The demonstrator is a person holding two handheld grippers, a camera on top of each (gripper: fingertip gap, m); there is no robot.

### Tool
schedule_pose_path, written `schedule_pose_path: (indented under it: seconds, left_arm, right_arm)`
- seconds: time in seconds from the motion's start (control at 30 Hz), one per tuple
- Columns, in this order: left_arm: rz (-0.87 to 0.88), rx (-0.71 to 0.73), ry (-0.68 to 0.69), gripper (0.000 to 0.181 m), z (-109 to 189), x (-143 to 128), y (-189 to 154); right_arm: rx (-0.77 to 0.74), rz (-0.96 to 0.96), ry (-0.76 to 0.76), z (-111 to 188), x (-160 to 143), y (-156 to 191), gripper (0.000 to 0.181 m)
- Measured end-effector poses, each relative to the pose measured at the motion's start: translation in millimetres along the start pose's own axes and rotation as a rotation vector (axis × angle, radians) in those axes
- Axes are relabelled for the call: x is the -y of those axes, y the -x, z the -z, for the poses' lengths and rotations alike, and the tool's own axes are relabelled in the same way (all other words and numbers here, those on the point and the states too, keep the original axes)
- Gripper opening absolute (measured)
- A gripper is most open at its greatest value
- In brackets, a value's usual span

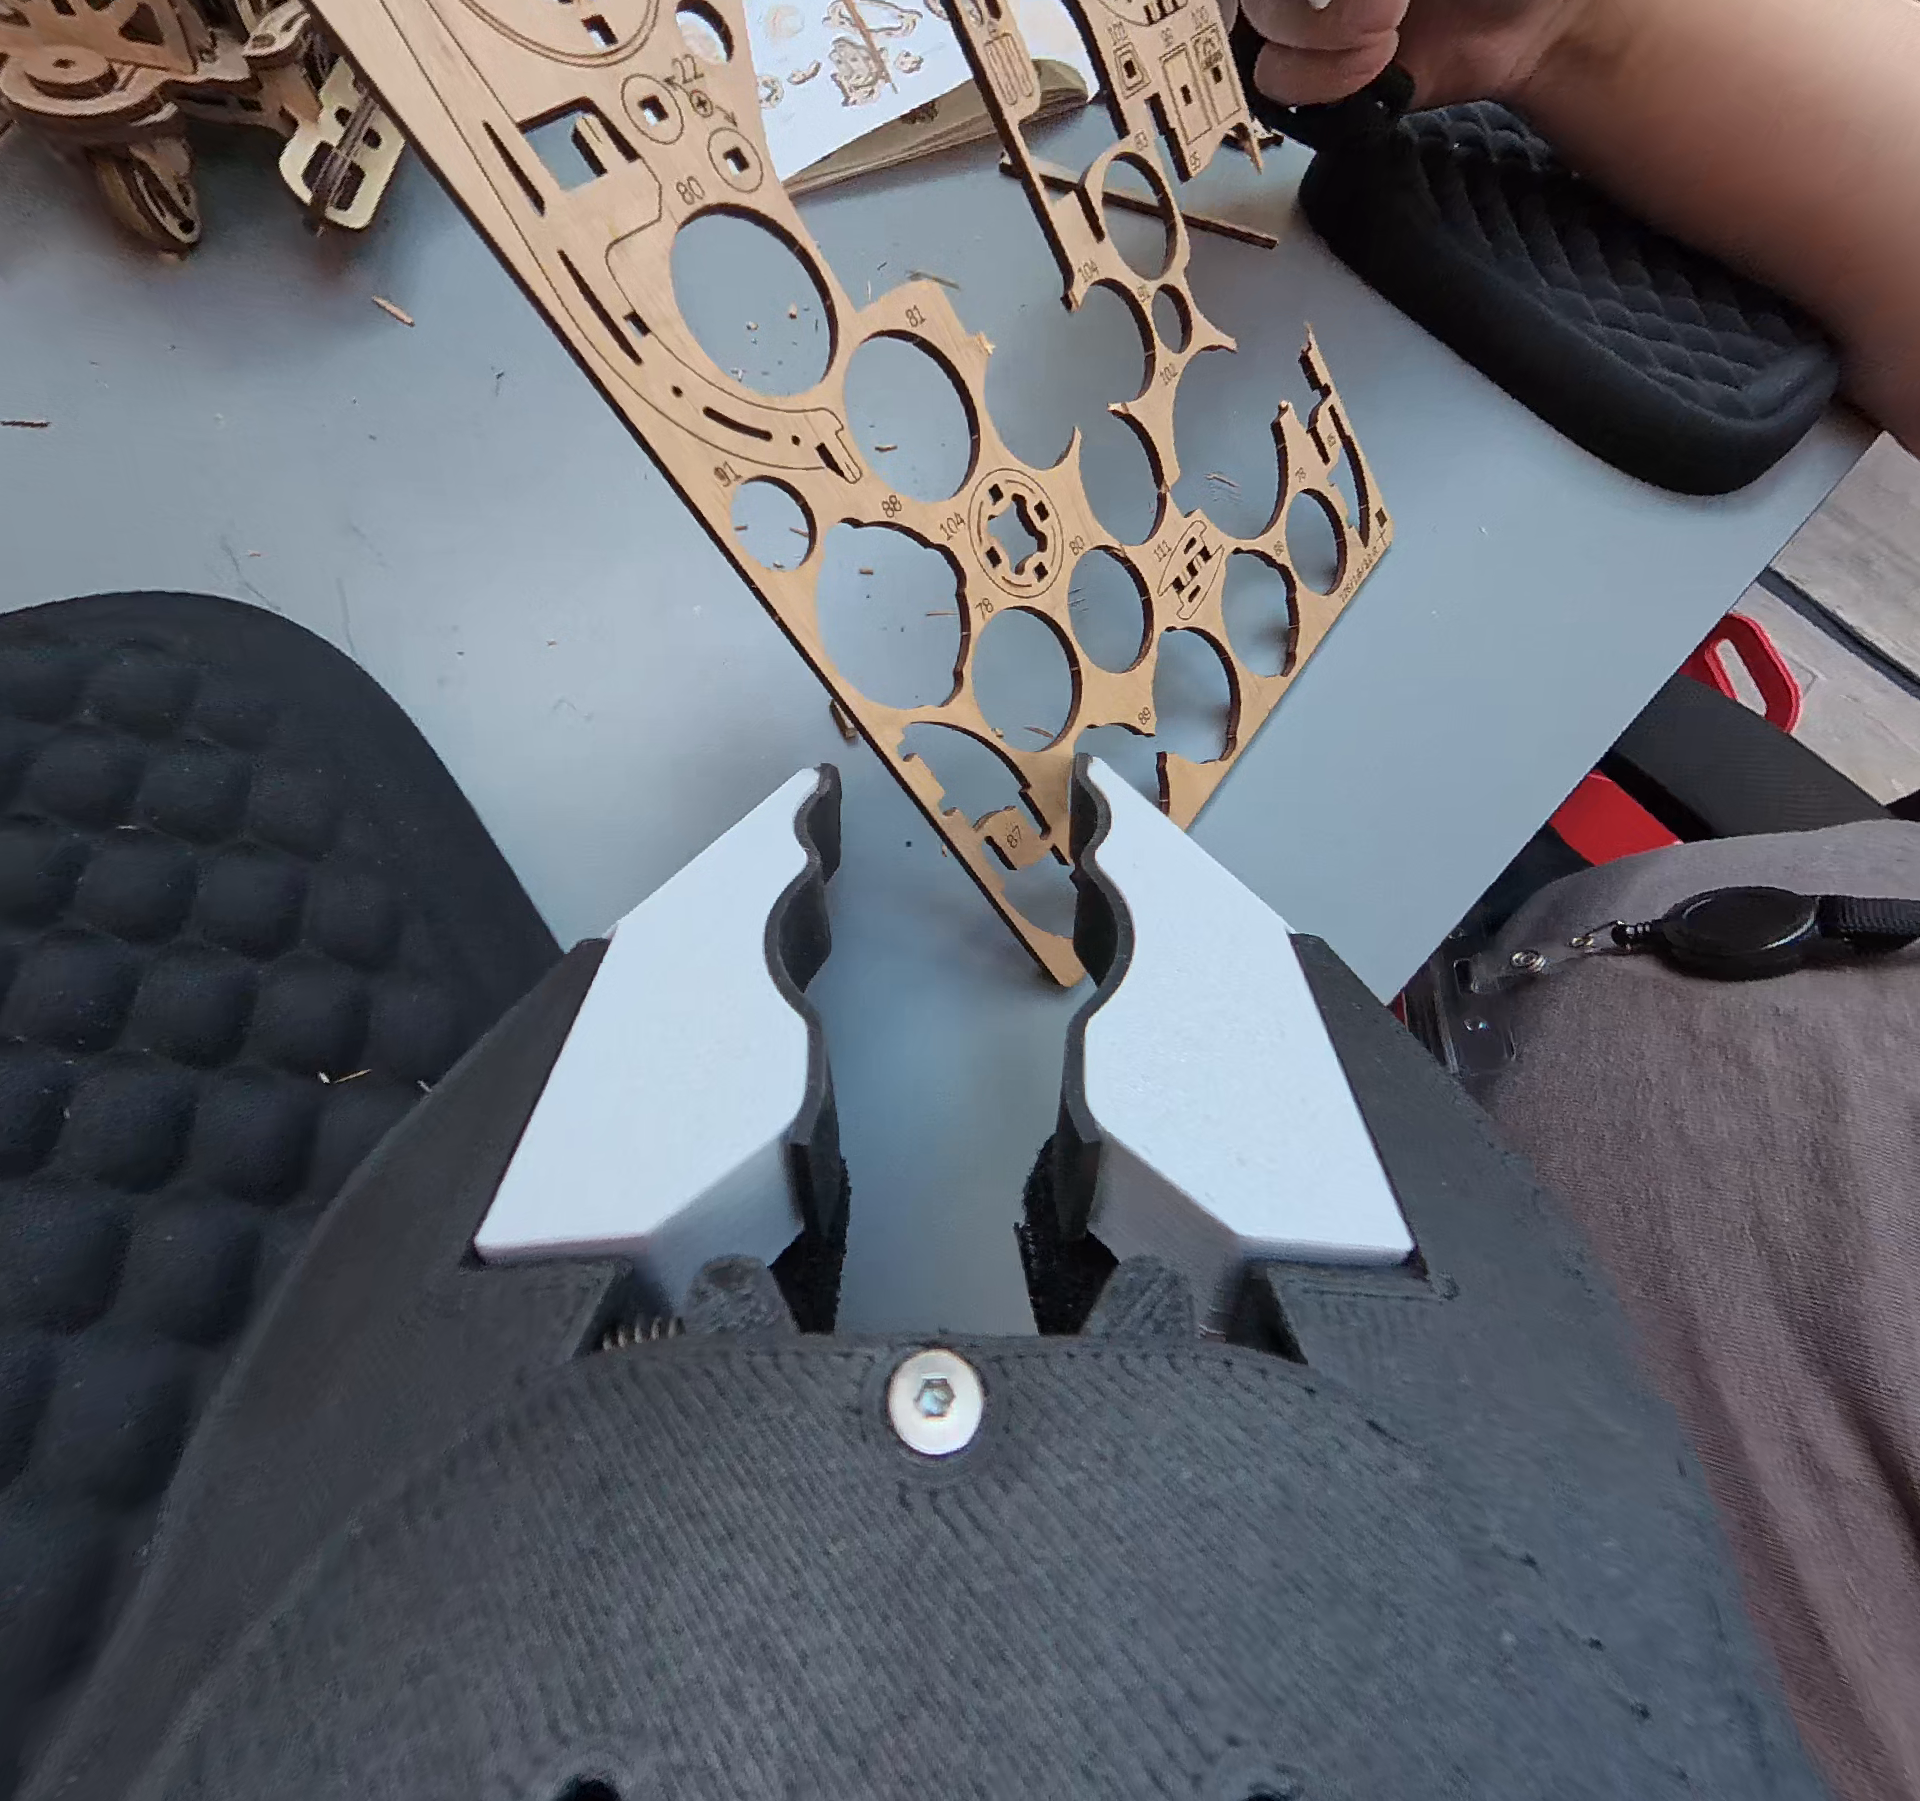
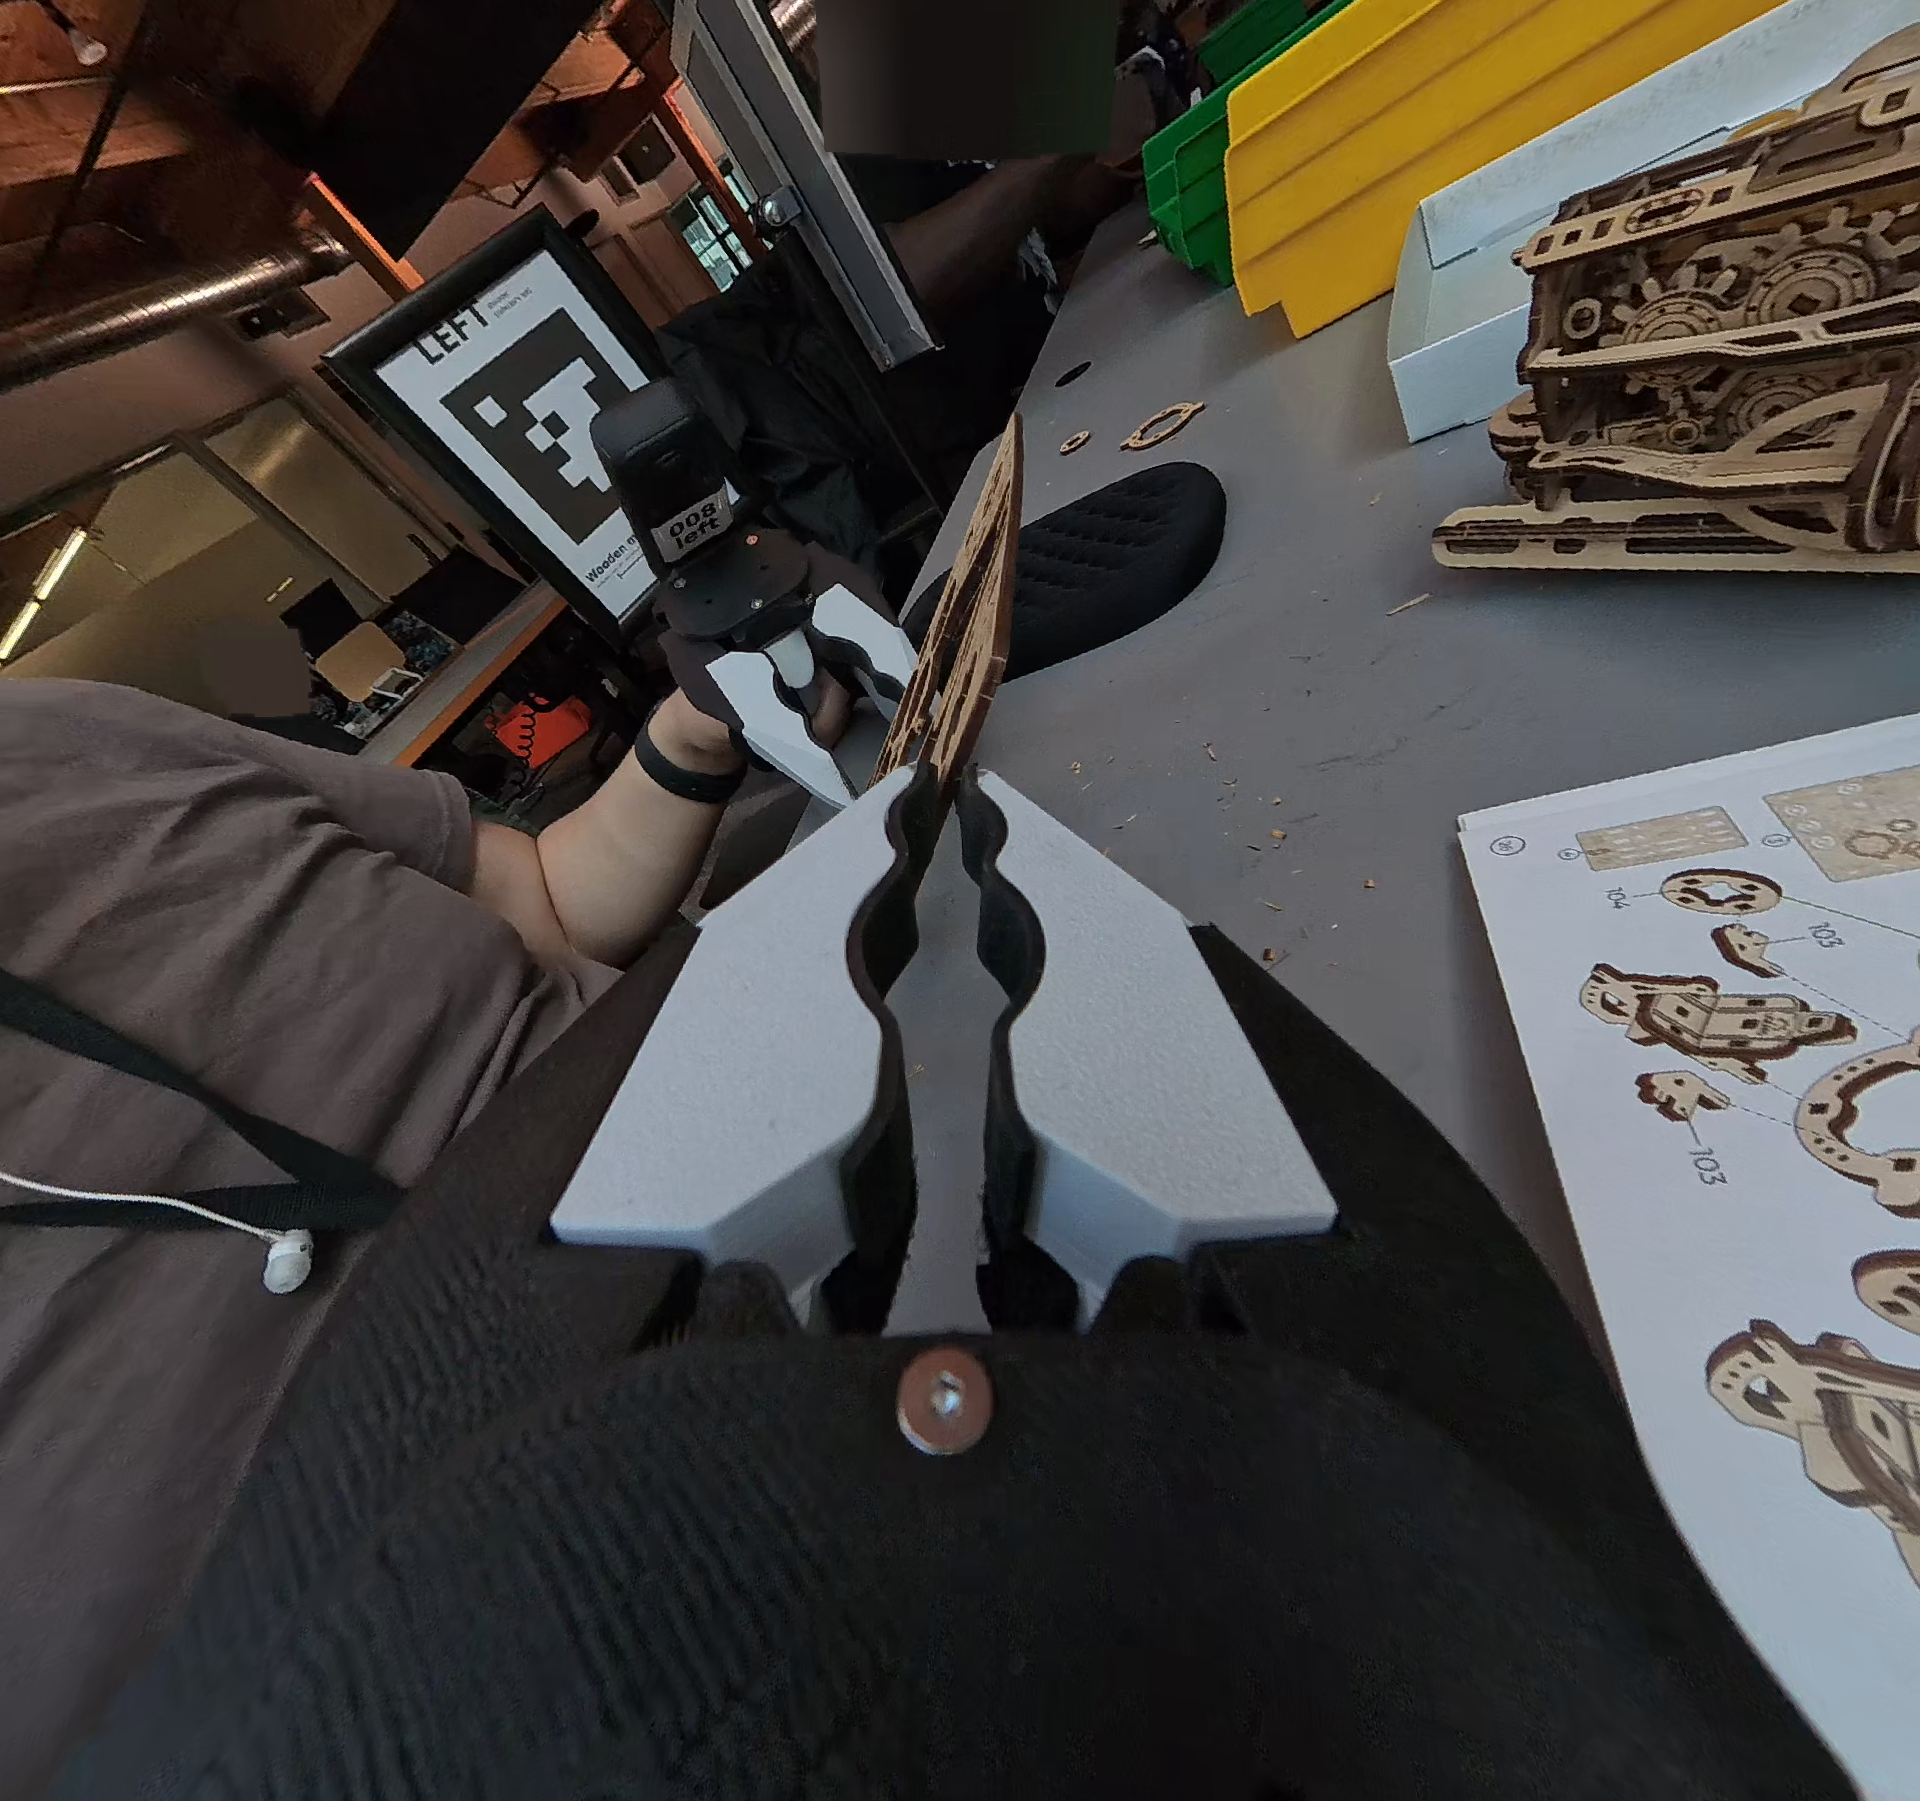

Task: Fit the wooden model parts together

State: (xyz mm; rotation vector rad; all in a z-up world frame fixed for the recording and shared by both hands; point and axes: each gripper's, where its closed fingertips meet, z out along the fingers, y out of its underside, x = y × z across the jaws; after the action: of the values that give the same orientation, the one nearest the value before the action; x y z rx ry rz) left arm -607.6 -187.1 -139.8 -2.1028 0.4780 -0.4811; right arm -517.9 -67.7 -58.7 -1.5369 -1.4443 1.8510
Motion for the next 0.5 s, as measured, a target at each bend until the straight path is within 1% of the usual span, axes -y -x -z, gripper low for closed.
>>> schedule_pose_path:
  seconds: [0.07,0.1,0.2,0.23,0.3,0.43,0.5]
  left_arm:
    - [0.082,-0.005,0.016,0.039,2.0,-0.3,5.7]
    - [0.150,-0.043,0.006,0.039,3.3,3.2,5.4]
    - [0.355,-0.268,-0.088,0.044,12.3,27.8,-4.2]
    - [0.396,-0.326,-0.105,0.045,14.9,34.2,-5.1]
    - [0.415,-0.385,-0.117,0.042,15.5,42.4,-3.7]
    - [0.376,-0.451,-0.119,0.043,7.0,56.2,-5.8]
    - [0.382,-0.528,-0.134,0.035,5.2,64.3,-11.5]
  right_arm:
    - [-0.011,-0.005,0.006,-2.3,-2.8,-0.1,0.002]
    - [-0.019,-0.006,0.004,-2.4,-3.8,-0.3,0.002]
    - [-0.033,0.005,-0.024,0.1,-6.3,3.9,0.002]
    - [-0.026,0.020,-0.044,1.6,-5.3,8.7,0.001]
    - [-0.021,0.054,-0.070,4.7,-3.5,17.1,0.001]
    - [-0.025,0.062,-0.100,9.9,-3.3,22.7,0.001]
    - [-0.020,0.048,-0.113,13.2,-2.6,24.3,0.001]
